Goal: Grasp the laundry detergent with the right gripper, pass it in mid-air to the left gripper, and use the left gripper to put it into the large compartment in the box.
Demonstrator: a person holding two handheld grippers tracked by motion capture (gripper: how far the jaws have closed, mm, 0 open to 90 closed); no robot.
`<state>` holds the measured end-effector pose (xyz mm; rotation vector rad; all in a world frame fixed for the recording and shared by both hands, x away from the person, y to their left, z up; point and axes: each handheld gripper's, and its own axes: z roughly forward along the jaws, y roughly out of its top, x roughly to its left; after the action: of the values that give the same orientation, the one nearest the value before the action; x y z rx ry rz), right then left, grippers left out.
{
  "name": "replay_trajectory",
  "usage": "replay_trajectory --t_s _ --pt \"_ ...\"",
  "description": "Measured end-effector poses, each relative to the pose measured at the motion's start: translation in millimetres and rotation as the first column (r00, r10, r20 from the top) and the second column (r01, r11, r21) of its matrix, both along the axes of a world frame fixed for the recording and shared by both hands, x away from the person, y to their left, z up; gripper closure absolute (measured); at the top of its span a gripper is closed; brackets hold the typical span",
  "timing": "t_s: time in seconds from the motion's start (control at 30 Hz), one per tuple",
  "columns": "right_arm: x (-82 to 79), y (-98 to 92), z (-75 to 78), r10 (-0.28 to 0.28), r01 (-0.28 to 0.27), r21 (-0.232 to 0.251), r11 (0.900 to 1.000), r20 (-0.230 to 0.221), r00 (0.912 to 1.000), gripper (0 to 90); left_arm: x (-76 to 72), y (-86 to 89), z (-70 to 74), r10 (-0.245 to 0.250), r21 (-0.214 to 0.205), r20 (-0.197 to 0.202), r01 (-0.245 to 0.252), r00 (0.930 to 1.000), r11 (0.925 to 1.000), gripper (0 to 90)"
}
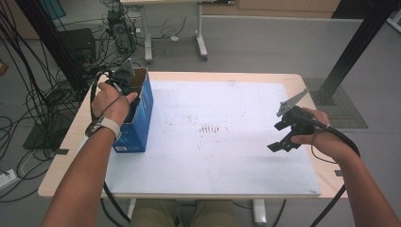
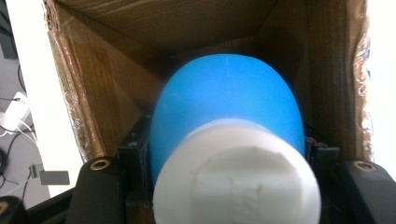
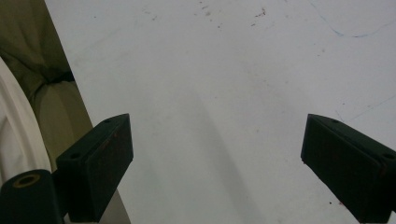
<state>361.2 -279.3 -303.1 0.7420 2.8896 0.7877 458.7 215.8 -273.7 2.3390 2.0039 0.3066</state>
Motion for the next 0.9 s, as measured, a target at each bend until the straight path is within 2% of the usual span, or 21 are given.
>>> replay_trajectory --t_s 0.9 --pt "-0.7 0.3 -0.3 0.002 -0.002 -0.002 1.0000 0.001 1.0000 9.1 -0.5 0.6 0.4 0.007 0.002 -0.002 -0.007 1.0000 1.0000 36.8"
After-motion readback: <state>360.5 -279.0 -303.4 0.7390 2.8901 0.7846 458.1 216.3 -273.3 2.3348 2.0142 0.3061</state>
